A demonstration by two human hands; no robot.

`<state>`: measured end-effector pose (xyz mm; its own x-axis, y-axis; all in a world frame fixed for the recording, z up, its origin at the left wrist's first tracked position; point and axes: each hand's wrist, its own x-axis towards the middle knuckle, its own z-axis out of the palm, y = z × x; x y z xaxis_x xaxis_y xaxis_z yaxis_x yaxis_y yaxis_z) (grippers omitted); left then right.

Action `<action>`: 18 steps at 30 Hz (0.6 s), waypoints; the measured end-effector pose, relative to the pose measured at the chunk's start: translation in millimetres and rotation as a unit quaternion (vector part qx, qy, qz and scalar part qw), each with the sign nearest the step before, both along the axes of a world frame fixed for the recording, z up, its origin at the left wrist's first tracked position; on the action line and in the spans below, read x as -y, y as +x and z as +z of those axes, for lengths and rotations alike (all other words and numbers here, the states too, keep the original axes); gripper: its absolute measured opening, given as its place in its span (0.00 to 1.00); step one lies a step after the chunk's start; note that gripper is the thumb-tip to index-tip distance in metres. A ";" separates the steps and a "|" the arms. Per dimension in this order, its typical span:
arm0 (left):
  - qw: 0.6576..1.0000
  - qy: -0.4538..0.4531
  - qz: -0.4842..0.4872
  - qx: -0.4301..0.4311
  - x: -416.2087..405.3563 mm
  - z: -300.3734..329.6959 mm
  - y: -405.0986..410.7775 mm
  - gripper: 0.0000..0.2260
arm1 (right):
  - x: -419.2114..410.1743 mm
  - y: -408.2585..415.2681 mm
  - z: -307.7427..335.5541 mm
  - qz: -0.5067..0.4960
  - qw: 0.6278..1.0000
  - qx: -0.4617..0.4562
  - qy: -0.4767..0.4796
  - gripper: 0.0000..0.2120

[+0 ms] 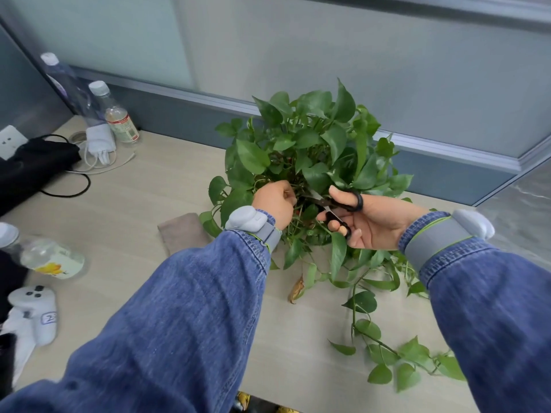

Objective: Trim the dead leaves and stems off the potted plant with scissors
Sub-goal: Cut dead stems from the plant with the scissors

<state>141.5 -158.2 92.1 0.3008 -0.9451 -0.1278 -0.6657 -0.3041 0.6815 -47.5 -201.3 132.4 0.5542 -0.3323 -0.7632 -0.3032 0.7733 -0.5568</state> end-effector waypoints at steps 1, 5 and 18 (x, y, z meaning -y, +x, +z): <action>1.000 -0.002 0.000 0.002 -1.0 0.2 -0.1 0.04 | -0.5 -1.3 0.2 -0.003 1.000 0.005 0.010 0.26; 1.000 -0.006 0.005 -0.002 -2.5 0.4 -1.6 0.04 | -2.5 -2.1 0.9 0.006 1.000 0.002 0.000 0.26; 1.000 0.003 0.010 -0.012 -0.2 0.7 -1.2 0.05 | 1.5 0.0 4.4 0.037 0.999 -0.013 -0.013 0.26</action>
<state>140.3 -157.9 92.8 0.3156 -0.9385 -0.1403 -0.6438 -0.3204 0.6949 -47.5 -202.8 136.8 0.5580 -0.3104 -0.7696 -0.3743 0.7336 -0.5672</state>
